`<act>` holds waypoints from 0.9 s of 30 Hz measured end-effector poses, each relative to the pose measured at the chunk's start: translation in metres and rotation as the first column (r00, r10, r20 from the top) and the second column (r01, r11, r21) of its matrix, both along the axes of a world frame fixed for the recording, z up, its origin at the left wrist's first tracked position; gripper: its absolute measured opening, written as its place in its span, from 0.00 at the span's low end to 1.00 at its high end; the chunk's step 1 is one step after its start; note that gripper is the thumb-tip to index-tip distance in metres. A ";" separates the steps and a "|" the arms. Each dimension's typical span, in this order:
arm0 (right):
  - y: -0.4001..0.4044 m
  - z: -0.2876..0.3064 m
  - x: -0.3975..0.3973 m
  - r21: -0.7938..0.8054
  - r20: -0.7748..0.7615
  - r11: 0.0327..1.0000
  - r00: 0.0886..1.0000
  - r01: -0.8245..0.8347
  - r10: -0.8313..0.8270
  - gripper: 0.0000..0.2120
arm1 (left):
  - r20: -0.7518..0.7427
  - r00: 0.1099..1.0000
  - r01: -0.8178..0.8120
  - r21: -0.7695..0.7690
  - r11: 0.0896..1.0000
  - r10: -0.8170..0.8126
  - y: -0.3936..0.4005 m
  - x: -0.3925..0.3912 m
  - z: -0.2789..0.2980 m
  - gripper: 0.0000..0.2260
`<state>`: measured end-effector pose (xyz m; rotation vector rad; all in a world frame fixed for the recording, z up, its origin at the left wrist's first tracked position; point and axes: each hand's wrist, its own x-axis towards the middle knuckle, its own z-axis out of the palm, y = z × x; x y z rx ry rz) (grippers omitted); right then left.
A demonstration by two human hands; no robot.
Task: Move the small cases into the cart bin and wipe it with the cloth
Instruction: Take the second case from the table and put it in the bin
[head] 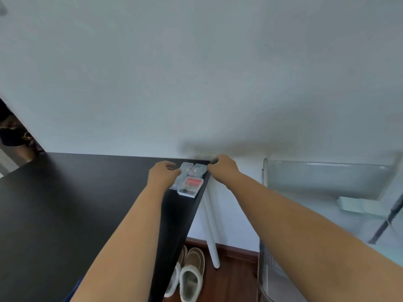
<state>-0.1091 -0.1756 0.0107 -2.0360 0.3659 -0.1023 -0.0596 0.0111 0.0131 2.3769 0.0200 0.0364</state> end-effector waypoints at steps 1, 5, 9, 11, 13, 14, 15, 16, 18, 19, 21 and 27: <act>0.005 -0.006 0.005 0.019 -0.027 1.000 1.000 0.012 -0.012 0.15 | -0.003 1.000 0.002 0.022 1.000 -0.002 0.001 0.005 -0.006 0.17; 0.020 -0.024 0.021 0.147 -0.153 0.987 0.987 0.071 -0.048 0.09 | -0.061 0.998 0.024 0.128 0.992 -0.016 -0.001 0.023 -0.019 0.08; 0.032 -0.040 0.035 0.260 -0.199 0.957 0.977 0.124 -0.073 0.17 | -0.123 0.991 0.082 0.214 0.973 -0.056 -0.006 0.037 -0.021 0.13; 0.036 -0.044 0.042 0.251 -0.182 0.955 0.977 0.158 -0.113 0.19 | -0.140 0.987 0.106 0.201 0.974 -0.078 -0.010 0.043 -0.021 0.14; 0.037 -0.046 0.047 0.262 -0.171 0.945 0.973 0.194 -0.153 0.18 | -0.134 0.985 0.134 0.179 0.975 -0.110 -0.015 0.046 -0.021 0.12; 0.037 -0.047 0.050 0.286 -0.174 0.934 0.970 0.214 -0.169 0.17 | -0.125 0.985 0.141 0.165 0.976 -0.121 -0.018 0.049 -0.022 0.12; 0.037 -0.047 0.052 0.313 -0.184 0.920 0.966 0.235 -0.184 0.16 | -0.115 0.985 0.142 0.150 0.978 -0.126 -0.020 0.050 -0.022 0.12; 0.036 -0.047 0.053 0.340 -0.194 0.905 0.961 0.255 -0.198 0.16 | -0.103 0.986 0.143 0.139 0.980 -0.129 -0.022 0.051 -0.023 0.13; 0.034 -0.048 0.054 0.404 -0.205 0.869 0.954 0.287 -0.219 0.15 | -0.083 0.989 0.131 0.108 0.985 -0.123 -0.024 0.053 -0.025 0.13; 0.034 -0.048 0.054 0.450 -0.204 0.842 0.952 0.298 -0.228 0.14 | -0.074 0.990 0.129 0.086 0.988 -0.123 -0.026 0.053 -0.025 0.14; 0.032 -0.046 0.054 0.563 -0.184 0.764 0.949 0.314 -0.254 0.15 | -0.044 0.991 0.130 0.043 0.991 -0.128 -0.029 0.052 -0.022 0.16; 0.025 -0.011 0.045 0.768 -0.110 0.581 0.948 0.271 -0.298 0.21 | 0.071 0.993 0.108 -0.274 0.956 -0.091 -0.039 0.043 0.005 0.12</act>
